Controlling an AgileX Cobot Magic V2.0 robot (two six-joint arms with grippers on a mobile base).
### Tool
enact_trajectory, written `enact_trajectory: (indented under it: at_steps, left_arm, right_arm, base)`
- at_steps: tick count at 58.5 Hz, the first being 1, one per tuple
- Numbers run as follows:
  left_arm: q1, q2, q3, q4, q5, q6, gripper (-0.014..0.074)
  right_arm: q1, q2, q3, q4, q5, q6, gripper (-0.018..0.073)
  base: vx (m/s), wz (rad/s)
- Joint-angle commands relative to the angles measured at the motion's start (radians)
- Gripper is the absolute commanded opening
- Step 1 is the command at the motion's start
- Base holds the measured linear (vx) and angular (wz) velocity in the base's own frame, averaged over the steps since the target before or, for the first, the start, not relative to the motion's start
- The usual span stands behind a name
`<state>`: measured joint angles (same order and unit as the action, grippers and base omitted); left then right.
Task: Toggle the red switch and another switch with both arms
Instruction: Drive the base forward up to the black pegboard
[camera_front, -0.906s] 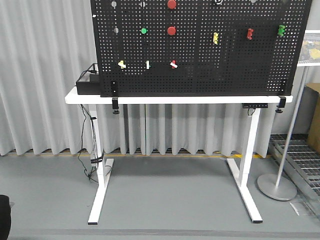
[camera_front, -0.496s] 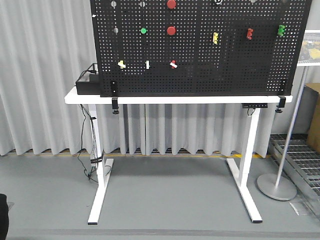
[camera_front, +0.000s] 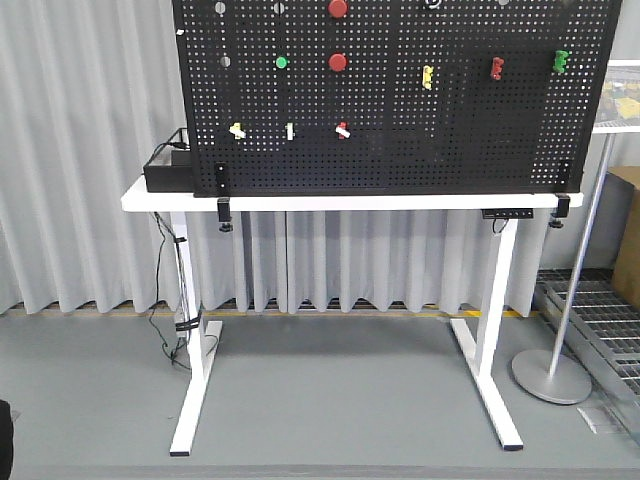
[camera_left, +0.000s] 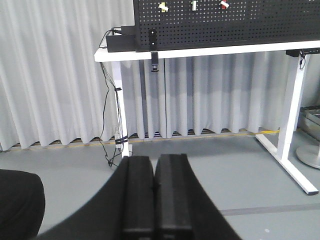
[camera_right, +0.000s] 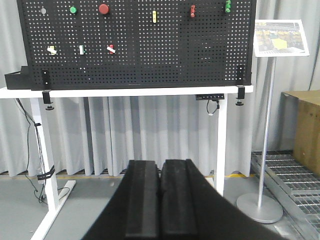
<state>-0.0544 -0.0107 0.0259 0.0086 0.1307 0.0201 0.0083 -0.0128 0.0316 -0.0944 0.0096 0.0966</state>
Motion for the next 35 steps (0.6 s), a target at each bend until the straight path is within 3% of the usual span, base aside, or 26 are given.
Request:
enact_trajectory:
  at_steps: [1,35]
  left_arm:
    - [0.002,-0.019,0.014,-0.009,-0.075,-0.003,0.0002]
    - [0.002,-0.019,0.014,-0.009,-0.075,-0.003,0.0002]
  right_arm:
    - [0.000,-0.003,0.005,-0.006,-0.081,-0.004,-0.0006]
    - [0.000,-0.003,0.005,-0.006,-0.081,-0.004,-0.0006]
  base:
    - [0.10,0.00]
    - [0.18,0.03]
